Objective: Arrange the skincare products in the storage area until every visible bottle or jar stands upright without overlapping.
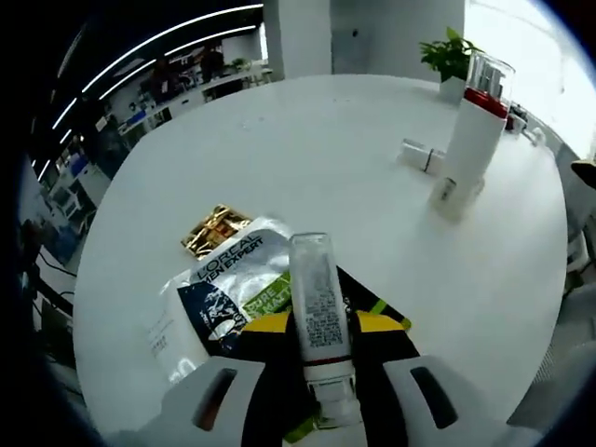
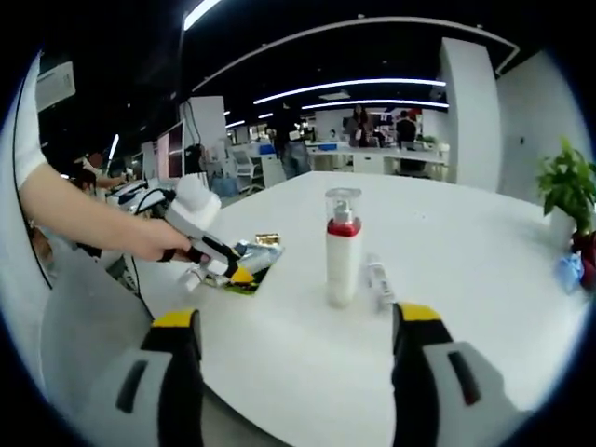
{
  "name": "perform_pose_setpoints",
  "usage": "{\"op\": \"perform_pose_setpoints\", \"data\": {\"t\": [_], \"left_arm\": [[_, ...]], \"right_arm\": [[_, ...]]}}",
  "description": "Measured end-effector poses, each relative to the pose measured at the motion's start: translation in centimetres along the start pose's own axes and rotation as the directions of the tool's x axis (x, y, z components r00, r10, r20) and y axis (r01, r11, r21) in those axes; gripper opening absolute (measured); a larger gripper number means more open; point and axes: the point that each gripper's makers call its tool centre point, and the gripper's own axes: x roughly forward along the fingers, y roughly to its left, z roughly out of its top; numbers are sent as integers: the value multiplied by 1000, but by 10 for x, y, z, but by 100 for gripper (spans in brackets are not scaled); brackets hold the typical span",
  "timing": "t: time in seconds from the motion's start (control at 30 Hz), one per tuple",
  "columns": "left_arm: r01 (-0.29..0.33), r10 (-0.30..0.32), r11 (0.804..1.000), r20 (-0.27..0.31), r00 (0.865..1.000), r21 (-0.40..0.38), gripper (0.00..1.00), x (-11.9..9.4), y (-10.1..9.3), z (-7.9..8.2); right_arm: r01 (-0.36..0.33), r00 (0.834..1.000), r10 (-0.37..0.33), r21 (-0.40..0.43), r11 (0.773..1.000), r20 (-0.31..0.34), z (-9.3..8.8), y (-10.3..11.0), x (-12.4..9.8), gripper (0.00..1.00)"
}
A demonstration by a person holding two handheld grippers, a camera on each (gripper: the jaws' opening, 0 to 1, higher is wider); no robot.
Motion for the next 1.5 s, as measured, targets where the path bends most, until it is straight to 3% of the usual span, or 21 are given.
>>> {"op": "perform_pose_setpoints", "data": {"t": [0.3, 0.5, 0.77, 0.97, 1.07, 1.2, 1.3, 1.37, 1.4, 1.5], "left_arm": [[61, -61, 996, -4, 998, -60, 18, -6, -8, -1], [128, -123, 989, 56, 991, -79, 18, -23, -21, 3], [258, -238, 961, 182, 954, -94, 18, -57, -43, 21], [317, -316, 948, 215, 924, 31, 18, -81, -59, 25], [334, -357, 933, 208, 911, 135, 18, -94, -70, 26], [331, -383, 895, 135, 914, 298, 18, -106, -85, 19], [340, -409, 833, 72, 910, 436, 18, -114, -101, 15], [351, -430, 807, 64, 901, 476, 18, -119, -110, 16], [353, -435, 807, 71, 898, 474, 18, -121, -113, 17], [367, -463, 779, 72, 883, 508, 18, -127, -123, 18]], "right_arm": [[-12, 1000, 12, -9, 1000, 4, 1, 2, 1, 84], [-35, 999, 35, -28, 999, -6, 0, 8, 2, 84], [-58, 998, 58, 2, 998, 11, 3, 10, 1, 83], [-111, 994, 111, 7, 994, 20, 7, 20, -1, 78], [-161, 987, 162, -70, 984, 3, 13, 32, 0, 77], [-223, 975, 223, -158, 962, -19, 19, 45, 2, 73], [-292, 956, 285, -248, 924, -65, 21, 57, 7, 70], [-328, 944, 314, -307, 893, -97, 21, 62, 9, 65], [-338, 941, 321, -326, 883, -106, 21, 63, 10, 62], [-390, 921, 367, -359, 848, -133, 22, 70, 12, 56]]}}
